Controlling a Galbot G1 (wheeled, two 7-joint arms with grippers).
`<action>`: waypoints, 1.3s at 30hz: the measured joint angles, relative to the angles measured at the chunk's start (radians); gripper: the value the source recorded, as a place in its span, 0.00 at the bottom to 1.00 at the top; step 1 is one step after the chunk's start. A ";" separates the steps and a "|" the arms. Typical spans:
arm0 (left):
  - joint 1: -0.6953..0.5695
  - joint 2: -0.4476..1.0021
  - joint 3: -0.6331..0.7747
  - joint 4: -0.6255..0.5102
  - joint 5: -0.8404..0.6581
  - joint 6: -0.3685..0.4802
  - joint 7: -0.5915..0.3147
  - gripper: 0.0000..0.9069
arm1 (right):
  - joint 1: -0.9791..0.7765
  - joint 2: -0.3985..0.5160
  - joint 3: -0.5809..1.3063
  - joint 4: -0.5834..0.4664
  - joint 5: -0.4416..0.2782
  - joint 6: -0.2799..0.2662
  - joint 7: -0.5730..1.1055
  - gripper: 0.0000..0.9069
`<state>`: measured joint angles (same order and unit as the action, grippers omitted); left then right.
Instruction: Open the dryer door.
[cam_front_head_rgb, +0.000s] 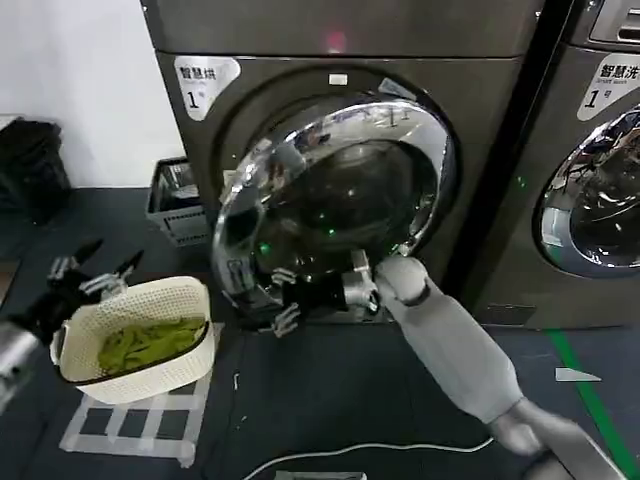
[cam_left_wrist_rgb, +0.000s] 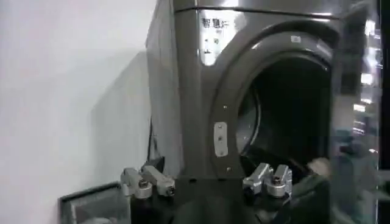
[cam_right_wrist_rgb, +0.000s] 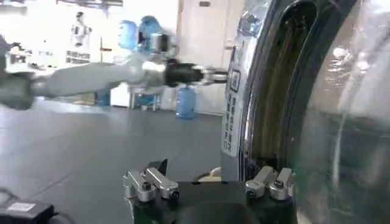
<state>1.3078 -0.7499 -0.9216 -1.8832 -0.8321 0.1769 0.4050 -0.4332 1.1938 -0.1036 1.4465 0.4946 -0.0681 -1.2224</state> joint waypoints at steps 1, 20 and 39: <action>-0.020 0.015 0.022 0.018 0.004 -0.006 0.004 1.00 | -0.006 -0.011 0.002 0.013 0.006 0.003 -0.010 1.00; -0.154 0.088 0.317 0.055 0.005 -0.028 0.060 1.00 | -0.199 -0.210 0.196 0.171 0.086 0.054 -0.239 1.00; -0.399 0.060 0.738 0.017 -0.058 -0.035 0.114 1.00 | -0.604 -0.260 0.961 0.155 0.045 0.035 -0.116 1.00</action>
<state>0.9091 -0.6895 -0.1837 -1.8657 -0.8905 0.1416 0.5192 -1.0371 0.9339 0.8578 1.6010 0.5392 -0.0326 -1.3389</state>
